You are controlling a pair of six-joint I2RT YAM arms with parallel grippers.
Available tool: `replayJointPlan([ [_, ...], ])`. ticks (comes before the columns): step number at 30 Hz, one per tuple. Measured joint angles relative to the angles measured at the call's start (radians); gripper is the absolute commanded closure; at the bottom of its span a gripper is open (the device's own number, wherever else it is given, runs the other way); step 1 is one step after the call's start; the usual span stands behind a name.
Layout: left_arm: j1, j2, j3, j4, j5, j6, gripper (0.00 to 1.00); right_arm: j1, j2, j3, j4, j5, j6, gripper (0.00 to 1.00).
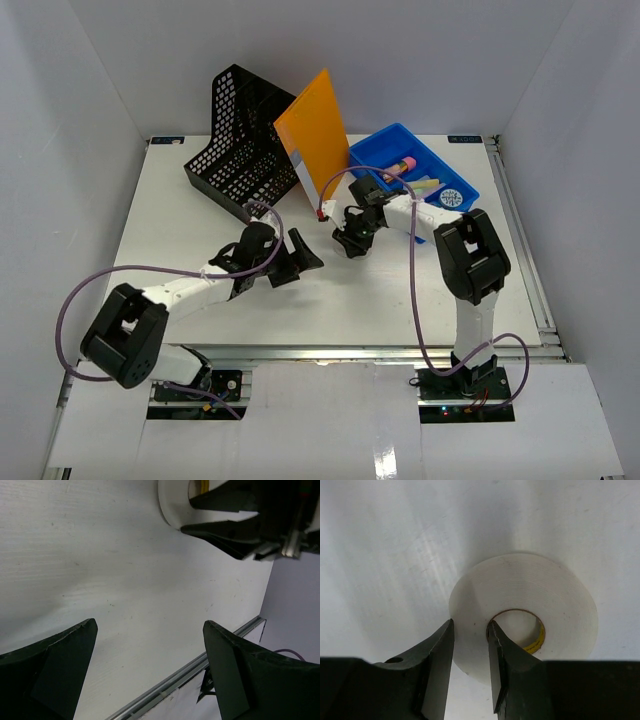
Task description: Organize the desk
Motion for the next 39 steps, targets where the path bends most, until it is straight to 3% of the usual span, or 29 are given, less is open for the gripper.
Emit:
replayJointPlan([
  [10,0.000,0.212,0.087,0.140,0.082,-0.031,0.10,-0.003,-0.230,-0.116,-0.052,-0.196,-0.016,0.75],
  [18,0.000,0.291,0.163,0.219,0.142,-0.055,0.21,-0.003,-0.254,-0.180,-0.060,-0.284,-0.019,0.75],
  [30,0.000,0.350,0.172,0.332,0.248,-0.108,0.75,-0.003,-0.280,-0.187,-0.063,-0.365,-0.015,0.72],
  [34,0.002,0.359,0.172,0.368,0.281,-0.129,0.95,-0.004,-0.280,-0.187,-0.063,-0.380,-0.010,0.54],
  [36,0.004,0.360,0.172,0.375,0.286,-0.131,1.00,-0.004,-0.280,-0.187,-0.063,-0.386,-0.007,0.38],
  [39,0.005,0.360,0.172,0.378,0.297,-0.128,1.00,-0.004,-0.280,-0.188,-0.063,-0.387,-0.002,0.27],
])
